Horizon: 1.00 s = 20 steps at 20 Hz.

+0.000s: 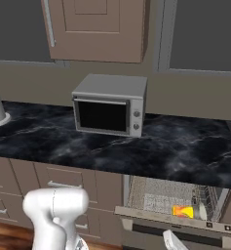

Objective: Pick up the cup and bowl from the counter, place them in the dishwasher, and close the dishwasher door.

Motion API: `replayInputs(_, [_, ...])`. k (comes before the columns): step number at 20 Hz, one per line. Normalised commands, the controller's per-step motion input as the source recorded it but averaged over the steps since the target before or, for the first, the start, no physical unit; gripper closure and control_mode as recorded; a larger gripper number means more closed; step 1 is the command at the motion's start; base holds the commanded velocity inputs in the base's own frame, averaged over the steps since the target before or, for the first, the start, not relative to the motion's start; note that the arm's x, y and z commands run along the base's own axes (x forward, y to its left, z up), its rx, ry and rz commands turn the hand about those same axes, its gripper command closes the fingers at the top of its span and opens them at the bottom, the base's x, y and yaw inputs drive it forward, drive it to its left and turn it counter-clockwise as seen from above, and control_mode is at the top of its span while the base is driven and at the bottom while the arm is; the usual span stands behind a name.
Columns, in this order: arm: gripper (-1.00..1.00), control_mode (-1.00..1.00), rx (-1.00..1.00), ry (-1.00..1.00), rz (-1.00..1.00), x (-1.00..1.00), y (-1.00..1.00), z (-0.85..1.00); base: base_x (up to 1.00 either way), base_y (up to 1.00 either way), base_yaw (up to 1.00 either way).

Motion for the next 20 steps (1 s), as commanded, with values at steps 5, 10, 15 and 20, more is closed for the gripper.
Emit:
replayInputs(5, [-1.0, -1.0, -0.02, -0.1, -0.05, 0.8, 0.01, -0.13, 0.0, 0.0, 0.0])
replayInputs(10, [-1.0, -1.0, -0.03, -0.1, -0.03, 0.78, 0.0, -0.17, 0.0, 0.0, 0.0])
replayInputs(15, [-1.0, -1.0, -0.03, -0.11, -0.02, 0.75, 0.0, -0.22, 0.0, 0.0, 0.0])
replayInputs(20, [-1.0, -1.0, -0.02, -0.11, -0.01, 0.65, 0.0, -0.23, 0.0, 0.0, 0.0])
